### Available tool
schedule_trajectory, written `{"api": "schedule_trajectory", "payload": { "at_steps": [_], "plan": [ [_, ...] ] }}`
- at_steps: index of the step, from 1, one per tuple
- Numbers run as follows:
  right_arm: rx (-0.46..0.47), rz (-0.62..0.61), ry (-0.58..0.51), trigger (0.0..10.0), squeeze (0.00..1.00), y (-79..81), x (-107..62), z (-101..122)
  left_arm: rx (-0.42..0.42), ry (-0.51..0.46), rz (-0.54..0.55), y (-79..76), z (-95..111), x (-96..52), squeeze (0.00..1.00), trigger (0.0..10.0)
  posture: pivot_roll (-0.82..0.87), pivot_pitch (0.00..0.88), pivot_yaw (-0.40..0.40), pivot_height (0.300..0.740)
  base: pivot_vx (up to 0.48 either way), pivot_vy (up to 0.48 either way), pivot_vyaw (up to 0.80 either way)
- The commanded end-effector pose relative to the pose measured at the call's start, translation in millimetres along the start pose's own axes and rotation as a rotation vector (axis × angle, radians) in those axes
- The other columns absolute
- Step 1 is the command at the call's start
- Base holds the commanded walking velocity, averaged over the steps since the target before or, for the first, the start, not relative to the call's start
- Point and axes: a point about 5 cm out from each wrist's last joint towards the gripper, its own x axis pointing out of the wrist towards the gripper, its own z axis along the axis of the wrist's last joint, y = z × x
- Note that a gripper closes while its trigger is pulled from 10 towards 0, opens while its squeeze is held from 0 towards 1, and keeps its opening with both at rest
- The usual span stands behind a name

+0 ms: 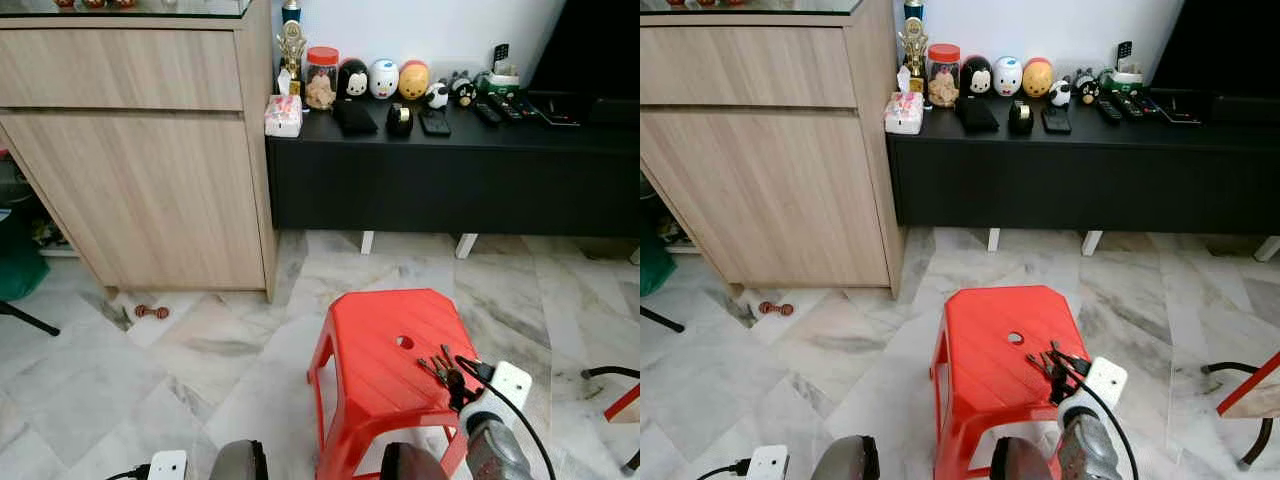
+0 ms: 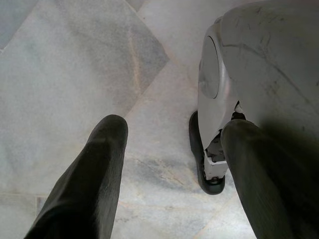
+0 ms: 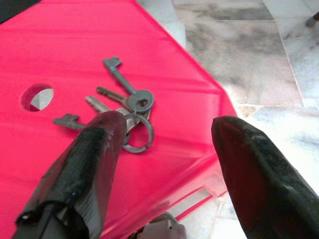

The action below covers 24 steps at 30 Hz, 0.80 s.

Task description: Hang keys on a hook

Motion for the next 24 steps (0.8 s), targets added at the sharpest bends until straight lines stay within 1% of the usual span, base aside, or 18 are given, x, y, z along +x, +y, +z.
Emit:
{"api": "schedule_trajectory", "payload": {
  "at_steps": [1, 7, 12, 24],
  "plan": [
    [0.004, -0.003, 0.007, 10.0, 0.00, -1.9, 1.0, 2.0, 0.008, 0.013, -0.037, -11.2, -3.1, 0.4, 0.00, 10.0, 0.04, 0.026, -0.086, 0.596, 0.000, 0.000, 0.00],
    [0.019, 0.006, 0.024, 10.0, 0.00, -6.7, 3.3, 6.4, 0.020, 0.013, -0.029, -8.8, -3.6, 0.1, 0.00, 10.0, 0.04, 0.033, -0.080, 0.596, 0.000, 0.000, 0.00],
    [0.013, 0.080, 0.060, 10.0, 0.00, -2.1, 4.0, 4.7, 0.029, 0.011, -0.021, -6.4, -3.6, -0.1, 0.00, 10.0, 0.05, 0.038, -0.078, 0.596, 0.000, 0.000, 0.00],
    [0.015, 0.109, 0.084, 10.0, 0.00, -2.5, 2.5, -0.7, 0.054, 0.011, -0.015, -2.7, -3.9, -0.6, 0.00, 10.0, 0.05, 0.042, -0.069, 0.596, 0.000, 0.000, 0.00]
  ]
}}
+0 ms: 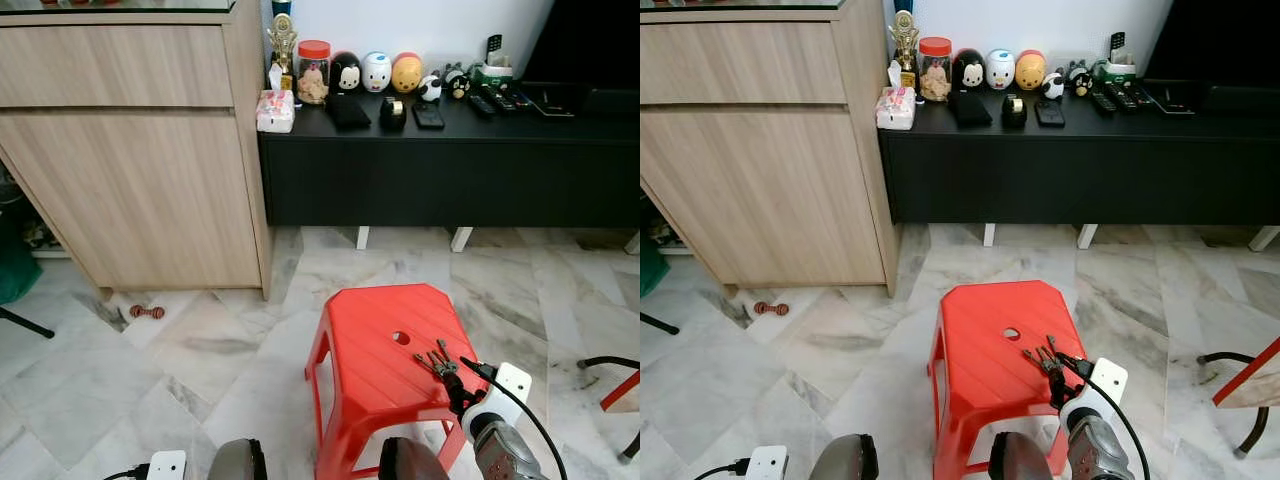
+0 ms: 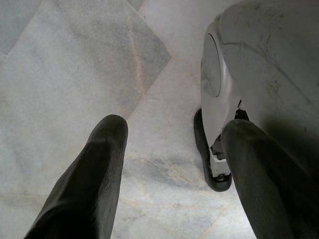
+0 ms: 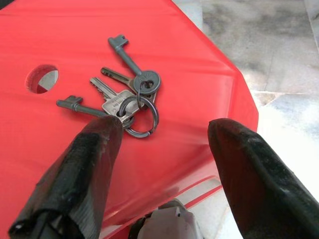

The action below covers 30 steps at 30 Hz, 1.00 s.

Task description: Hang keys on a hook

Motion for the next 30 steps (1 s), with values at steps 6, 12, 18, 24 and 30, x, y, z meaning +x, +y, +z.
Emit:
{"api": "schedule_trajectory", "payload": {
  "at_steps": [6, 12, 18, 24, 30],
  "plan": [
    [0.004, 0.005, 0.019, 10.0, 0.00, -3.1, -0.7, -2, 0.043, 0.011, -0.026, -6.7, -3, -0.1, 0.00, 10.0, 0.06, 0.041, -0.067, 0.596, 0.000, 0.000, 0.00],
    [0.012, -0.003, 0.007, 10.0, 0.00, -5.9, -0.1, 3, 0.049, 0.010, -0.024, -5.9, -3, -0.1, 0.00, 10.0, 0.06, 0.042, -0.064, 0.596, 0.000, 0.000, 0.00],
    [-0.004, 0.013, -0.004, 10.0, 0.00, -2.3, 2.3, 10, 0.056, 0.010, -0.021, -5.7, -3, -0.1, 0.00, 10.0, 0.06, 0.042, -0.063, 0.596, 0.000, 0.000, 0.00],
    [-0.010, 0.025, -0.009, 10.0, 0.00, 1.5, 3.6, 12, 0.060, 0.010, -0.017, -4.7, -4, -0.6, 0.00, 10.0, 0.07, 0.051, -0.060, 0.596, 0.000, 0.000, 0.00],
    [-0.014, 0.064, -0.013, 10.0, 0.00, 8.3, 4.7, 12, 0.073, 0.017, -0.012, -1.9, -11, -2.6, 0.00, 10.0, 0.07, 0.077, -0.054, 0.596, 0.000, 0.000, 0.00]
  ]
}}
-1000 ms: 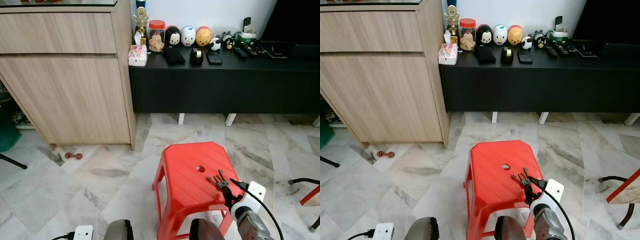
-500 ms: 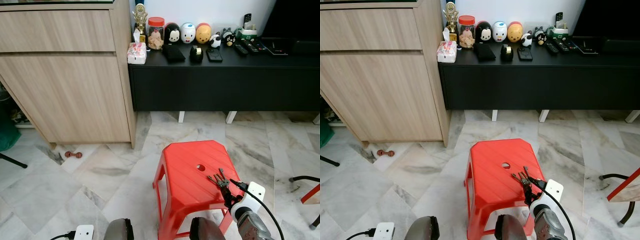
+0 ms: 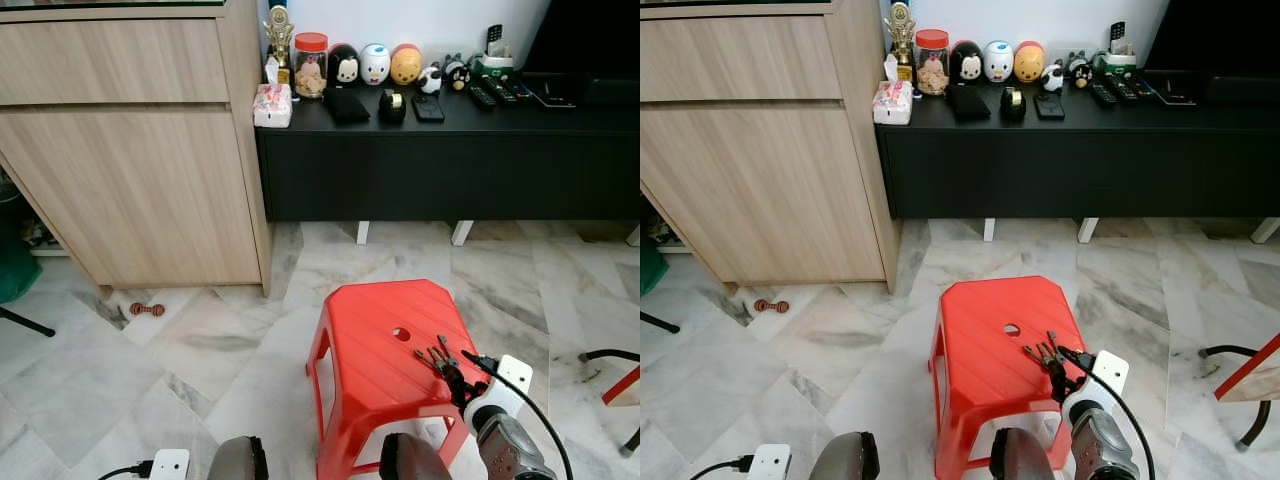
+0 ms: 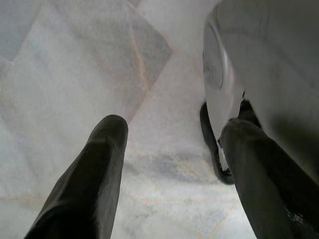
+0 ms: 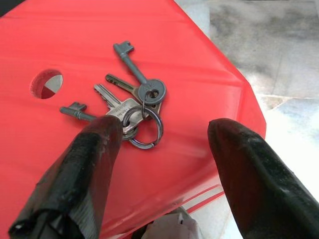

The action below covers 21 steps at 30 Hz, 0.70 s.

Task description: Hang keys on a hook

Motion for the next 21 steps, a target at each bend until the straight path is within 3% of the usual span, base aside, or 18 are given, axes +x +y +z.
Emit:
{"api": "schedule_trajectory", "payload": {
  "at_steps": [1, 21],
  "plan": [
    [0.001, 0.019, 0.002, 10.0, 0.00, 4.6, 1.2, 0, 0.016, 0.020, -0.011, -3.1, -7, -1.4, 0.00, 10.0, 0.07, 0.080, -0.054, 0.596, 0.000, 0.000, 0.00],
    [0.019, 0.081, -0.063, 10.0, 0.00, 15.7, 4.1, 10, 0.018, 0.014, -0.001, 1.1, -14, -4.3, 0.00, 10.0, 0.08, 0.116, -0.049, 0.596, 0.000, 0.000, 0.00]
  ]
}}
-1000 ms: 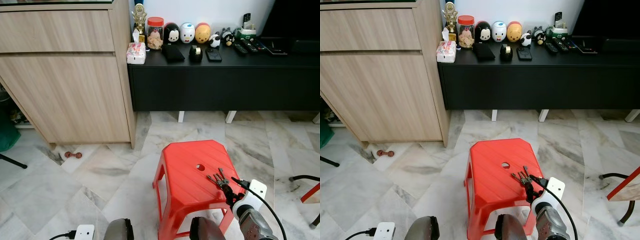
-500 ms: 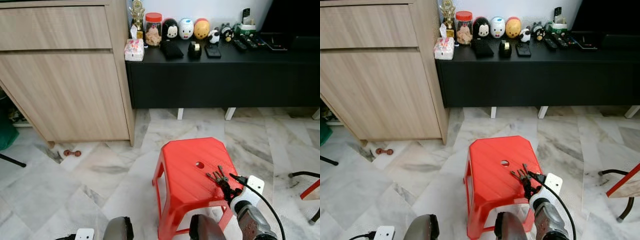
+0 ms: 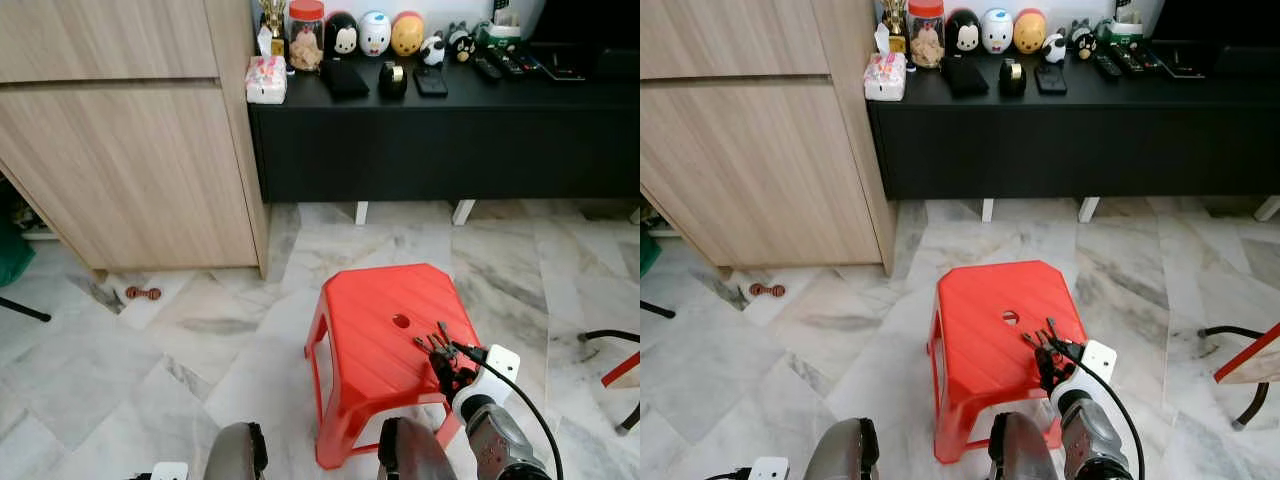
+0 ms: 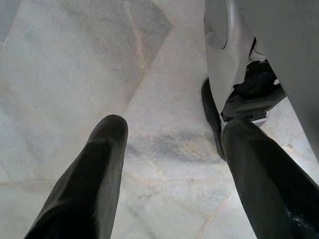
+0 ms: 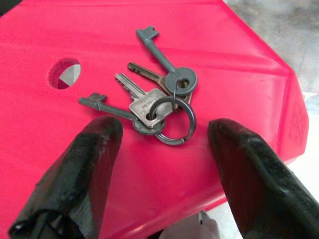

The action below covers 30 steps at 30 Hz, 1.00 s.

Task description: Hang keys on a hook

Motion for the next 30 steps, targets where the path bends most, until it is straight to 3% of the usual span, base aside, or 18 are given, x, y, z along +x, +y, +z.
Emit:
{"api": "schedule_trajectory", "payload": {
  "at_steps": [1, 14, 30],
  "plan": [
    [0.007, 0.004, -0.028, 10.0, 0.00, -0.4, 0.8, 6, 0.009, 0.015, 0.000, 0.1, -6, -1.4, 0.00, 10.0, 0.08, 0.116, -0.049, 0.596, 0.000, 0.000, 0.00],
    [0.004, 0.017, -0.063, 10.0, 0.00, -1.0, 0.9, 12, -0.061, -0.149, 0.041, 6.4, 19, -0.2, 0.00, 10.0, 0.08, 0.113, -0.050, 0.596, 0.000, 0.000, 0.00],
    [0.018, 0.079, -0.059, 10.0, 0.00, 9.9, 2.9, 9, -0.055, -0.146, 0.045, 6.8, 20, 0.1, 0.00, 10.0, 0.08, 0.108, -0.049, 0.596, 0.000, 0.000, 0.00]
  ]
}}
